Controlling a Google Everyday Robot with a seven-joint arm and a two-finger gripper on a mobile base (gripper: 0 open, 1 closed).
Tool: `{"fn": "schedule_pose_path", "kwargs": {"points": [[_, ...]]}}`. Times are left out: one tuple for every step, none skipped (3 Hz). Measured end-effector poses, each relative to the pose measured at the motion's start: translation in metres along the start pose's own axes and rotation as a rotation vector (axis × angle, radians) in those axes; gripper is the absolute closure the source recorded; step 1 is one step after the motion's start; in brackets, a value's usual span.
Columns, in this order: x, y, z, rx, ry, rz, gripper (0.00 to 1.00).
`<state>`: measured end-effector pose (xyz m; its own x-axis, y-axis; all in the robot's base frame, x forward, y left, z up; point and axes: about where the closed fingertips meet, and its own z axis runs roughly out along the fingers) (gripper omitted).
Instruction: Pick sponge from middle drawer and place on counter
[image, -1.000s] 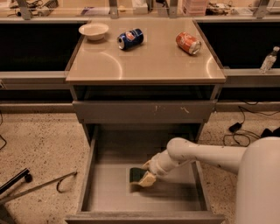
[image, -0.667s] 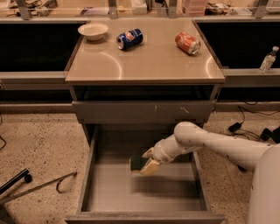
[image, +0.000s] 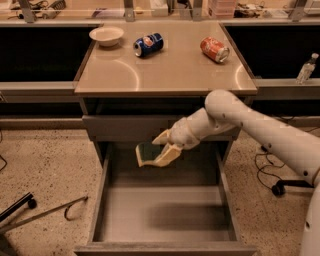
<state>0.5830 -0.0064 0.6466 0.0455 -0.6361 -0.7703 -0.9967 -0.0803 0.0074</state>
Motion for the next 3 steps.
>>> {"fn": "schedule_pose_path", "kwargs": {"points": [[0.002, 0.01, -0.003, -0.045, 0.005, 0.0, 1.0], [0.001, 0.01, -0.003, -0.045, 0.006, -0.001, 1.0], [-0.012, 0.007, -0.008, -0.047, 0.02, -0.031, 1.0]]}}
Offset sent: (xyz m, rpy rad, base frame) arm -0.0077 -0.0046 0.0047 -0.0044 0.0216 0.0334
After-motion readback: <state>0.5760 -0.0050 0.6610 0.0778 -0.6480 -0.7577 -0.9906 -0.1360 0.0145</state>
